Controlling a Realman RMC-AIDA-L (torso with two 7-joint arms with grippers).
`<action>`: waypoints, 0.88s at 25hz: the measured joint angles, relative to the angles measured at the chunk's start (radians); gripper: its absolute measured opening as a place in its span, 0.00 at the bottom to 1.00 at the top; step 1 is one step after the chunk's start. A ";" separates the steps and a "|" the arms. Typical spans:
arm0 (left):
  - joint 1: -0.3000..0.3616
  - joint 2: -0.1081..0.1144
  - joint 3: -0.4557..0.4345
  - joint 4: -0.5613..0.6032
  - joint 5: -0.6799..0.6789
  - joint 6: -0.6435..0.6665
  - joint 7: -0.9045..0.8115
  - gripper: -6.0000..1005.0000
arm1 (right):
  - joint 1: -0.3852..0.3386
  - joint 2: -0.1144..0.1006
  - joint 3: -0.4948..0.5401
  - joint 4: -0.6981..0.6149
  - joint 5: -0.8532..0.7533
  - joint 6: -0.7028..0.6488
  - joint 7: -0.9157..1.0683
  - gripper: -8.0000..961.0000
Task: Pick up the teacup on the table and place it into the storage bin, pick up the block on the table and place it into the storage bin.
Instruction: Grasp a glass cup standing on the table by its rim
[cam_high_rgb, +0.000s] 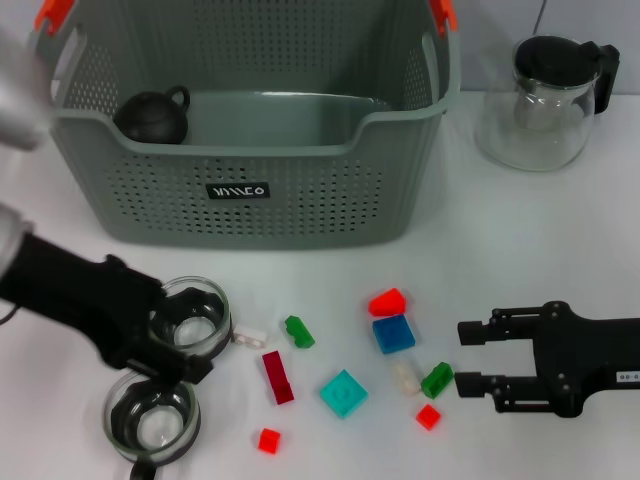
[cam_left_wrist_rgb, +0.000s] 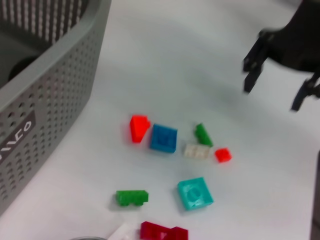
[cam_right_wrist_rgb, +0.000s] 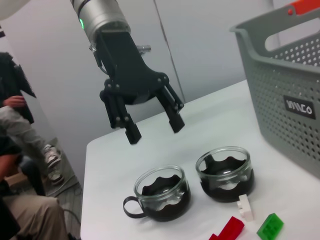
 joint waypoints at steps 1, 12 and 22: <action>-0.020 -0.008 0.023 0.005 0.036 -0.007 -0.023 0.83 | 0.000 0.000 0.010 0.002 -0.002 -0.002 0.000 0.68; -0.046 -0.034 0.415 0.021 0.221 -0.243 -0.204 0.77 | 0.013 -0.002 0.049 0.003 -0.015 -0.031 0.018 0.68; -0.011 -0.036 0.611 -0.060 0.314 -0.390 -0.310 0.74 | 0.017 -0.005 0.062 0.003 -0.019 -0.033 0.024 0.68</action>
